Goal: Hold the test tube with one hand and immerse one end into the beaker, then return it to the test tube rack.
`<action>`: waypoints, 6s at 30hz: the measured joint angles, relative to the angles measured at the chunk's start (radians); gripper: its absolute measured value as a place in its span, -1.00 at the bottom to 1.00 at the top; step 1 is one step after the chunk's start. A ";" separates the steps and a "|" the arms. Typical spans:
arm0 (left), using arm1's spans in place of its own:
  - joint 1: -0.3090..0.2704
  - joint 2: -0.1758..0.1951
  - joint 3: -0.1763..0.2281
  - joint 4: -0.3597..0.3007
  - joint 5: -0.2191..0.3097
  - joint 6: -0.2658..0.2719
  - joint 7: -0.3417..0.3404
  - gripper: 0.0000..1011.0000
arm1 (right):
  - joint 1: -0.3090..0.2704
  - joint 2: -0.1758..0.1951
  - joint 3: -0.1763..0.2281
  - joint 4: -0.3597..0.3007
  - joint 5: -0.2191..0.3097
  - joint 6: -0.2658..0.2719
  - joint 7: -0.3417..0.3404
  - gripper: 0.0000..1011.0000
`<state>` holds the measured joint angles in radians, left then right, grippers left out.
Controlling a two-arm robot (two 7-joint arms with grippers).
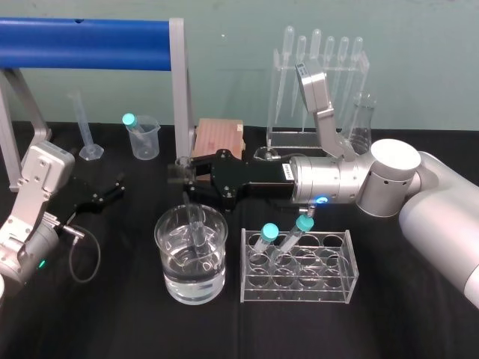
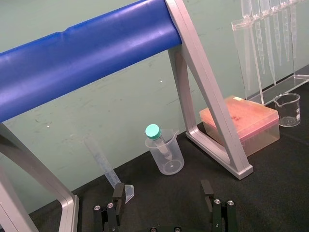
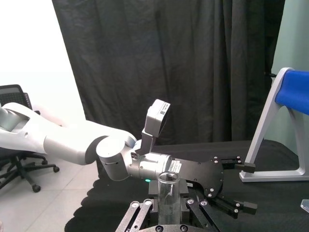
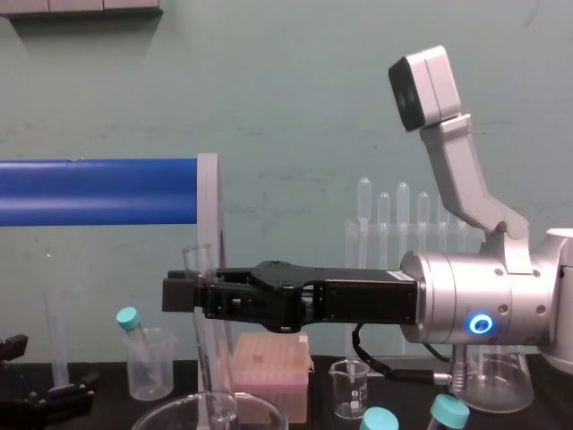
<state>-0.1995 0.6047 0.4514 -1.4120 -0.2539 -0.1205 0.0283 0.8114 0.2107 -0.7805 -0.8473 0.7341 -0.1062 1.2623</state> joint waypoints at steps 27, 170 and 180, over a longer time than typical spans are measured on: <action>0.000 0.000 0.000 0.000 0.000 0.000 0.000 0.98 | 0.000 0.000 0.000 0.000 0.000 0.000 0.000 -0.52; 0.000 0.000 0.000 0.000 0.000 0.000 0.000 0.98 | 0.002 -0.003 0.003 0.002 0.003 -0.008 0.013 -0.52; 0.000 0.000 0.000 0.000 0.000 0.000 0.000 0.98 | -0.008 0.013 0.065 -0.065 0.084 -0.079 0.106 -0.52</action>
<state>-0.1995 0.6047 0.4514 -1.4120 -0.2539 -0.1206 0.0283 0.8035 0.2235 -0.7158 -0.9126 0.8182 -0.1857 1.3687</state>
